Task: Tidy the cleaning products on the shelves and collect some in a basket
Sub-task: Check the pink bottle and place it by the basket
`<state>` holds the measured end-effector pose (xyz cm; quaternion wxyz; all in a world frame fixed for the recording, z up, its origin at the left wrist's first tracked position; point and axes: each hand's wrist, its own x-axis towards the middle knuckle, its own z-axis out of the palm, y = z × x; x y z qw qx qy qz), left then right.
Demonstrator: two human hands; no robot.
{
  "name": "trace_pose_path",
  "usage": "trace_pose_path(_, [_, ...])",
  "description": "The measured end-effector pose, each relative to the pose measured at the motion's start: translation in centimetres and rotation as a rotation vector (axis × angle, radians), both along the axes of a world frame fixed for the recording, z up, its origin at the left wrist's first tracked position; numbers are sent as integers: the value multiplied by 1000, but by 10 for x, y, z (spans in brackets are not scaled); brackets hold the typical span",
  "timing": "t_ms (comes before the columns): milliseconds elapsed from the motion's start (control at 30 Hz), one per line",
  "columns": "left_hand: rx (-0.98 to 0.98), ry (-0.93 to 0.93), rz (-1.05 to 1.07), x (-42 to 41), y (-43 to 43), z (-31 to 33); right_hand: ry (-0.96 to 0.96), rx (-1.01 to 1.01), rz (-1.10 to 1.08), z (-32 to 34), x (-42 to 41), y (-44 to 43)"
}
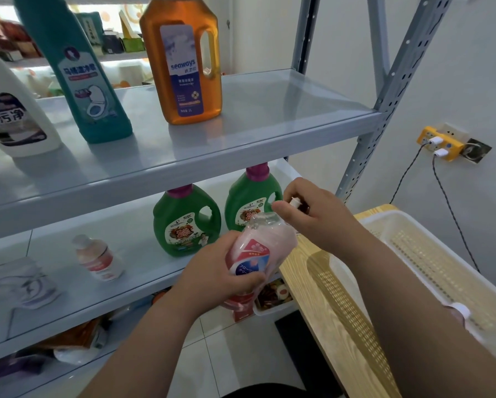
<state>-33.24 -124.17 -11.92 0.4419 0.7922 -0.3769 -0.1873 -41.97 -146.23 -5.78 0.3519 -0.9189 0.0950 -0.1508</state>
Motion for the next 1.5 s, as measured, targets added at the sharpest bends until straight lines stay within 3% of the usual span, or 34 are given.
trace_pose_path(133, [22, -11, 26, 2, 1, -1, 48, 231, 179, 10, -7, -13])
trace_pose_path(300, [66, -48, 16, 1, -2, -1, 152, 65, 71, 11, 0, -8])
trace_pose_path(467, [74, -60, 34, 0, -3, -4, 151, 198, 143, 8, -2, -12])
trace_pose_path(600, [80, -66, 42, 2, -3, -6, 155, 61, 29, 2, 4, -10])
trace_pose_path(733, [79, -59, 55, 1, -3, -8, 146, 185, 120, 6, -1, -12])
trace_pose_path(900, [75, -64, 51, 1, -1, -7, 170, 97, 18, 6, 2, -8])
trace_pose_path(1167, [25, 71, 61, 3, 2, -5, -70, 486, 176, 7, -5, -4])
trace_pose_path(1333, [15, 94, 58, 4, 2, -4, -143, 474, 247, 8, -8, 0])
trace_pose_path(1433, [18, 86, 64, 2, 1, -2, -15, 428, 224, 9, -8, -1])
trace_pose_path(1500, [26, 74, 75, 2, 0, 0, 122, 227, 117, 12, -6, 0])
